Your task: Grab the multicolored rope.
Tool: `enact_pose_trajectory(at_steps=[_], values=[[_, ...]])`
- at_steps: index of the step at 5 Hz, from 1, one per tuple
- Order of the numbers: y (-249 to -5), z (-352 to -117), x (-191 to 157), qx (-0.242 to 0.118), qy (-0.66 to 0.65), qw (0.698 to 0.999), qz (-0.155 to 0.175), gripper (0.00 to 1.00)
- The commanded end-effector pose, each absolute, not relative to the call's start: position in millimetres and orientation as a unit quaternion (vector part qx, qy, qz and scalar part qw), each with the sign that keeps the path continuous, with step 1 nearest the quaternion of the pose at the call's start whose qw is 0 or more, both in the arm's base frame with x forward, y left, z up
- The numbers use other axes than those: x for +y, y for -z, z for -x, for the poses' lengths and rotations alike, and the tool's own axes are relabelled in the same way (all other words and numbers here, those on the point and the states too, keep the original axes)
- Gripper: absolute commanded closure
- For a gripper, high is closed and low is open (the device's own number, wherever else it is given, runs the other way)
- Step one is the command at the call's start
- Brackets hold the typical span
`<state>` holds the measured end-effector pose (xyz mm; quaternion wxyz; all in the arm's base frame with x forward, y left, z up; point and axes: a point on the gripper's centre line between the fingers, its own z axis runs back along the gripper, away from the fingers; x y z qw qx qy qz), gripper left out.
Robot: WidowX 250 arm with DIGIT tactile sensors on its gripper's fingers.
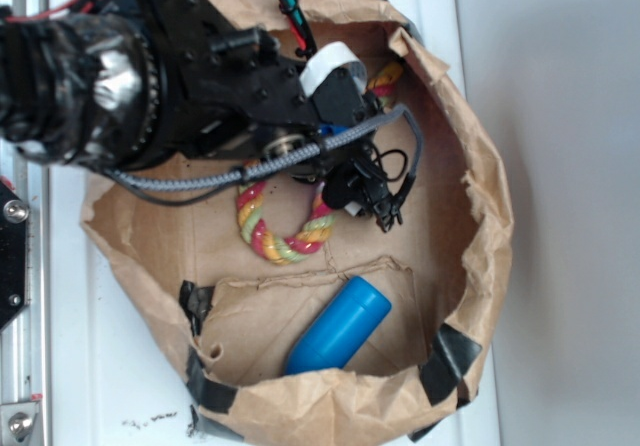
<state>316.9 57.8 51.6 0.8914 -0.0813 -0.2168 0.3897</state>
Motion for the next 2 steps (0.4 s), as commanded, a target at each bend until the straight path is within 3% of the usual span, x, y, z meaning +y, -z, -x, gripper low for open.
enact_pose_trajectory(at_steps=[1, 2], values=[[-151, -306, 61, -0.228, -0.376, 0.884, 0.161, 1.0], [-169, -306, 64, -0.209, -0.382, 0.883, 0.176, 1.0]])
